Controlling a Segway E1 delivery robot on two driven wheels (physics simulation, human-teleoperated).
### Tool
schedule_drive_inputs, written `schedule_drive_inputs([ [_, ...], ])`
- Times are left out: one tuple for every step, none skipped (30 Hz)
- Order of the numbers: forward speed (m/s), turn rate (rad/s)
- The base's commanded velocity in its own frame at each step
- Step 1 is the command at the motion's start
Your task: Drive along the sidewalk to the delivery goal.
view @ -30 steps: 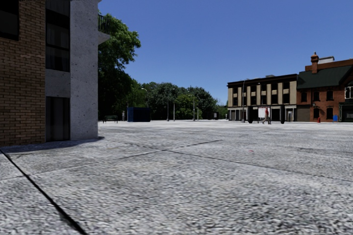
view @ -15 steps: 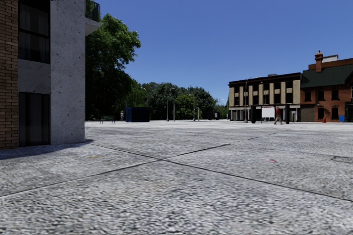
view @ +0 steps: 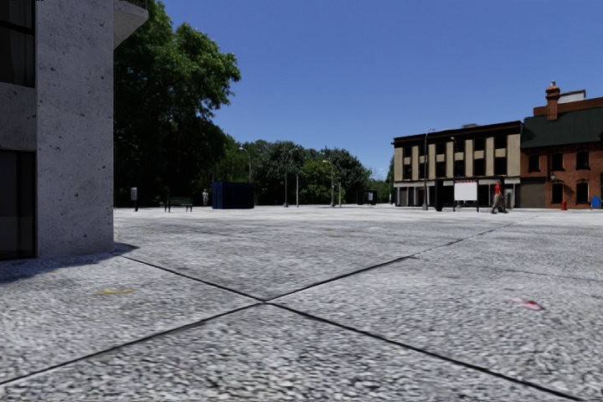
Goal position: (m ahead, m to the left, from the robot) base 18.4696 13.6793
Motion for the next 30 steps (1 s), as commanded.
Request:
schedule_drive_inputs([
  [2.0, 0.0],
  [2.0, 0.0],
  [2.0, 0.0],
  [2.0, 0.0],
  [2.0, 0.0],
  [2.0, 0.0],
  [2.0, 0.0],
  [2.0, 0.0],
  [2.0, 0.03],
  [2.0, 0.03],
  [2.0, 0.06],
  [2.0, 0.11],
  [2.0, 0.19],
  [2.0, 0.29],
  [2.0, 0.29],
  [2.0, 0.32],
  [2.0, 0.34],
  [2.0, 0.35],
  [2.0, 0.36],
  [2.0, 0.36],
  [2.0, 0.36],
  [2.0, 0.36],
  [2.0, 0.36],
  [2.0, 0.36],
  [2.0, 0.36],
  [2.0, 0.36],
  [2.0, 0.36],
  [2.0, 0.36],
  [2.0, 0.36],
  [2.0, 0.36],
])
